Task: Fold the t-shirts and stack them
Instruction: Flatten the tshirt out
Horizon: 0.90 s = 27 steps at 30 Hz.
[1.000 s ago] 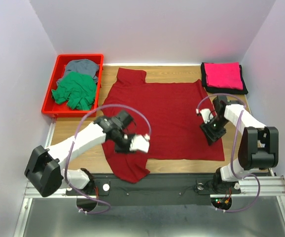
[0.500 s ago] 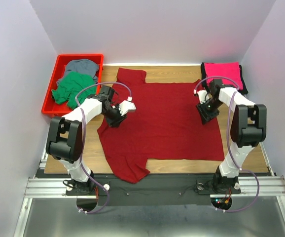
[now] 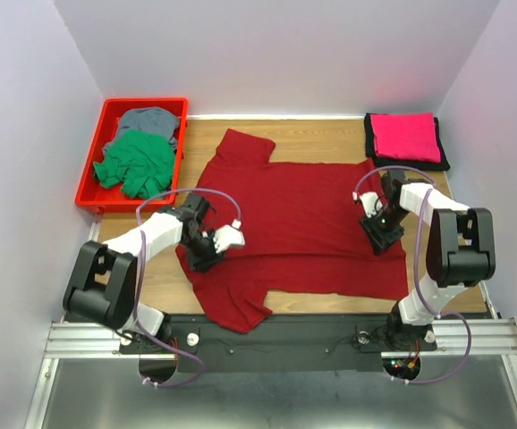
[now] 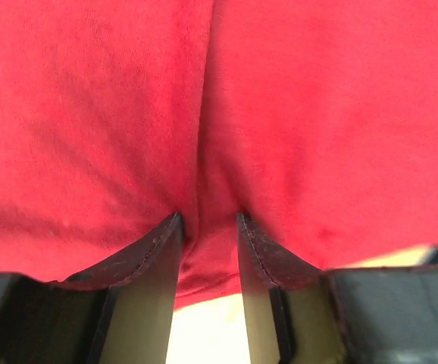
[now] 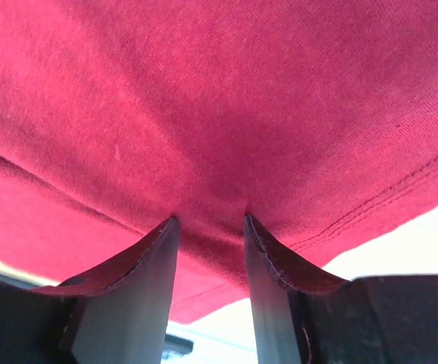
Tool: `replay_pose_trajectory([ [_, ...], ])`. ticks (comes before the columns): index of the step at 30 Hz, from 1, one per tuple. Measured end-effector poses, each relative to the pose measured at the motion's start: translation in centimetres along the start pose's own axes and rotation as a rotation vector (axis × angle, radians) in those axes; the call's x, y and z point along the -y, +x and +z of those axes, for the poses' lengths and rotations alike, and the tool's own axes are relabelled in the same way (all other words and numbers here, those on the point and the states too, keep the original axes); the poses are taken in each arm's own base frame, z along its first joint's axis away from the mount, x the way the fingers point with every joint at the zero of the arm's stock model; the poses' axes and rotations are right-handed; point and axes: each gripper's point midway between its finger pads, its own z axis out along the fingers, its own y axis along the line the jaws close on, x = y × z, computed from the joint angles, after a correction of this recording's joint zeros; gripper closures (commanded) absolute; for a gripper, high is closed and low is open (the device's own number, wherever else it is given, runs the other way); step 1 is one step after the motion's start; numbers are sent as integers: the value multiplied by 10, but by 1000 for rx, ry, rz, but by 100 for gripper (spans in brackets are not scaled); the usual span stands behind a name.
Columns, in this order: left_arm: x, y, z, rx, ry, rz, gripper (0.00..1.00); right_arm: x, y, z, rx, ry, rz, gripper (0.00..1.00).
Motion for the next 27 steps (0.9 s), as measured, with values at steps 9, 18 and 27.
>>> replay_pose_trajectory([
  [9,20,-29,-45,24,25,113,48,-13,18,-24,-36,-16,-30,50],
  [18,-105,-73,-33,88,-138,-48,55,33,-83,-56,170,59,0,55],
  [27,-149,-49,0,22,-199,-126,53,45,-83,0,78,27,52,56],
])
